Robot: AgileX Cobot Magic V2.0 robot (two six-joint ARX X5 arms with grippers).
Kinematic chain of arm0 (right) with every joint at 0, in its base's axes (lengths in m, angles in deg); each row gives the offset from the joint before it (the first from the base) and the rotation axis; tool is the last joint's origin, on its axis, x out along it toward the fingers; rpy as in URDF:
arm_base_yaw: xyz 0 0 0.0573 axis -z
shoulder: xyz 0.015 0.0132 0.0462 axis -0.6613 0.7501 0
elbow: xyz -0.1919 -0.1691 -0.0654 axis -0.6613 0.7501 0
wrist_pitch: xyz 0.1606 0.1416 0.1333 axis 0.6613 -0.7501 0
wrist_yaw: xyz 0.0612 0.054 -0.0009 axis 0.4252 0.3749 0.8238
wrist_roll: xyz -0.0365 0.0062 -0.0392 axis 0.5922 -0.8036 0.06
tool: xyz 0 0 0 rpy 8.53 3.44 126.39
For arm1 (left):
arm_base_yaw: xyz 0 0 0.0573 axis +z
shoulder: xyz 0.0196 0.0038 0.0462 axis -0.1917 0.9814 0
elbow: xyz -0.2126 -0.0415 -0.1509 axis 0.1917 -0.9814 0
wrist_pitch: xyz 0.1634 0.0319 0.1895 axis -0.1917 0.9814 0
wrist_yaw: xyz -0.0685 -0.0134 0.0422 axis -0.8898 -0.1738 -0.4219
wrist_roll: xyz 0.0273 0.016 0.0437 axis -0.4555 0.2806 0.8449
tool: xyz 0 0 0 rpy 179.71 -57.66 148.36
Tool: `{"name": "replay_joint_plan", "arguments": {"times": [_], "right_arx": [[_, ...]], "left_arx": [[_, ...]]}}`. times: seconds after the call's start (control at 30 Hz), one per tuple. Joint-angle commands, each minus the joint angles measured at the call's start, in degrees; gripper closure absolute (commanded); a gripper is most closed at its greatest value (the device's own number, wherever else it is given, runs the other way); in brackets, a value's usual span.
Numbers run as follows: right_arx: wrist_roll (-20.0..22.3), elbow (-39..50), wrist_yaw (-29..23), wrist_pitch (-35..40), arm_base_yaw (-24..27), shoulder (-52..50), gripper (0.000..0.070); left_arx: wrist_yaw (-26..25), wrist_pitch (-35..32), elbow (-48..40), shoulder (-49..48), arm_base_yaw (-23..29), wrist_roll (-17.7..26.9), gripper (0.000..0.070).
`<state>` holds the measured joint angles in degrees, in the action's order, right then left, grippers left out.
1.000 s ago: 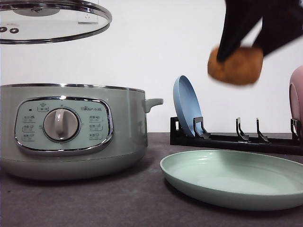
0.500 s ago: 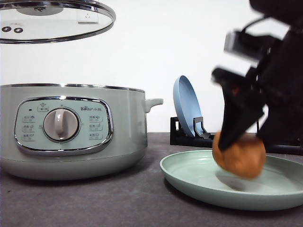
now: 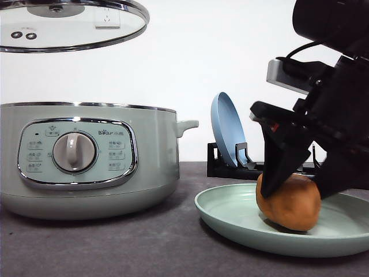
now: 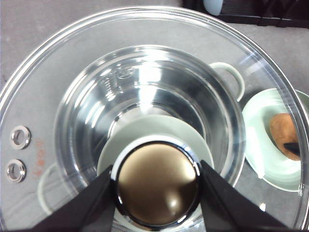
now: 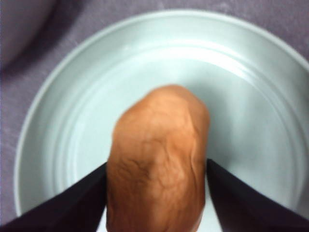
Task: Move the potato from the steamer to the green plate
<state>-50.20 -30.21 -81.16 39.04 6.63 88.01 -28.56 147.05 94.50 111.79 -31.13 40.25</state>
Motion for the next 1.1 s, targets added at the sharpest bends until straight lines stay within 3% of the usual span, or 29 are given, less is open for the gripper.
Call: {"name": "replay_joint_plan", "arguments": {"times": [0.0, 0.1, 0.67, 1.07], "right_arx": [[-0.8, -0.2, -0.4, 0.1, -0.3, 0.4, 0.0193], [-0.8, -0.2, -0.9, 0.1, -0.3, -1.4, 0.0146], [1.2, -5.4, -4.6, -8.9, -0.2, -21.6, 0.0146], [2.5, -8.2, -5.8, -12.6, -0.2, -26.4, 0.0146]], "left_arx": [[-0.3, -2.4, 1.6, -0.2, -0.6, 0.1, 0.07], [-0.3, -2.4, 1.6, 0.4, -1.3, 0.1, 0.07], [-0.3, -5.9, 1.6, 11.3, -2.5, 1.0, 0.07], [-0.1, -8.4, 1.6, 15.2, -2.8, 1.7, 0.07]]}}
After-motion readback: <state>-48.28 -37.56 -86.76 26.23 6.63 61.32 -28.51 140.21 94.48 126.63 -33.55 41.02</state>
